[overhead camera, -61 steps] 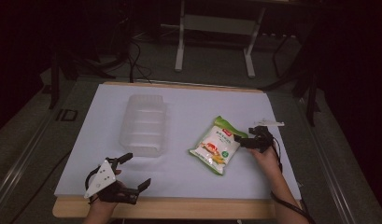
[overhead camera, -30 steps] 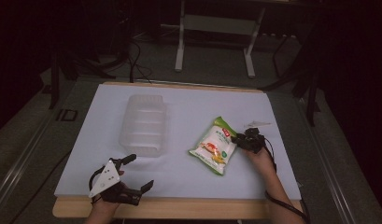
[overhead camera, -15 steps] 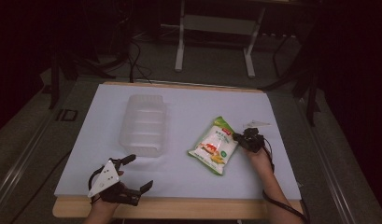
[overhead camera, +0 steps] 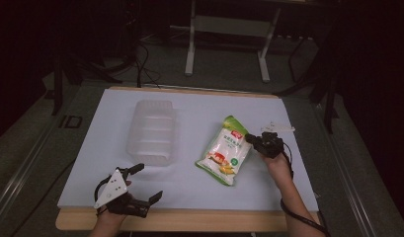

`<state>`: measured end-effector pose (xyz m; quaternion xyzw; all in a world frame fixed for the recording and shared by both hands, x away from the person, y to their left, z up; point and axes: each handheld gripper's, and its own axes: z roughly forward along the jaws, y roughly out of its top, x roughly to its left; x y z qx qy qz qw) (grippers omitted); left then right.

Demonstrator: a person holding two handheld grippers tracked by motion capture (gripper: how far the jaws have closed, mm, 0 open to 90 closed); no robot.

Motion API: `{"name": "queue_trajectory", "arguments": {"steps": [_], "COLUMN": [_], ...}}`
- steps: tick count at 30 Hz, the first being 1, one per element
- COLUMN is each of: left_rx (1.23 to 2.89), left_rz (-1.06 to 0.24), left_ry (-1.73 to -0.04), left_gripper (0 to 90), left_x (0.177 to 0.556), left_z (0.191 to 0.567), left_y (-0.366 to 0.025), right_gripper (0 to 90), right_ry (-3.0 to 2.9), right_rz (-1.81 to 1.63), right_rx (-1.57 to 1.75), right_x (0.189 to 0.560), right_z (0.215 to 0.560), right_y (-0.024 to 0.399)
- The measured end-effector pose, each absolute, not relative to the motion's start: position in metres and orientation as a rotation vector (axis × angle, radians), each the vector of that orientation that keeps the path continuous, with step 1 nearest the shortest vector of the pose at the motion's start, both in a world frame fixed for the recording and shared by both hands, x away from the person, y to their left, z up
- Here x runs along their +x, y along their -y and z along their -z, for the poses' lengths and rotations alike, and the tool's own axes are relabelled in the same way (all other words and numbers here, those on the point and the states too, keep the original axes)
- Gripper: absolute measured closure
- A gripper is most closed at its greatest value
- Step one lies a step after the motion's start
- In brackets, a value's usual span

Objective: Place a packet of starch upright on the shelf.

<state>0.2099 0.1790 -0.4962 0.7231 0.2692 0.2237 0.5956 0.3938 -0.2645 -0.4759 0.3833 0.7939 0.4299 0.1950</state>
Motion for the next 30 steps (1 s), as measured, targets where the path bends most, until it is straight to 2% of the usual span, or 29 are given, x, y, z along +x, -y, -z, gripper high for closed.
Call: {"name": "queue_trajectory", "arguments": {"steps": [12, 23, 26, 30], "left_rx": [1.688, 1.68, 1.64, 1.667], "left_rz": [-0.506, -0.538, -0.508, -0.502], "left_ry": [-0.631, -0.651, -0.656, -0.699], "left_gripper": [0.0, 0.0, 0.0, 0.9], "left_x": [0.211, 0.214, 0.219, 0.226], "left_z": [0.497, 0.489, 0.481, 0.469], "left_y": [-0.173, -0.164, -0.163, -0.159], "right_gripper": [88.9, 88.9, 88.9, 88.9], "right_ry": [-2.196, -2.185, -2.178, -2.17], "right_rz": [-1.323, -1.385, -1.375, -1.403], "right_rx": [0.85, 0.719, 0.682, 0.688], "right_x": [0.36, 0.323, 0.311, 0.303], "right_z": [0.436, 0.425, 0.424, 0.425], "right_y": [0.233, 0.211, 0.204, 0.205]}}
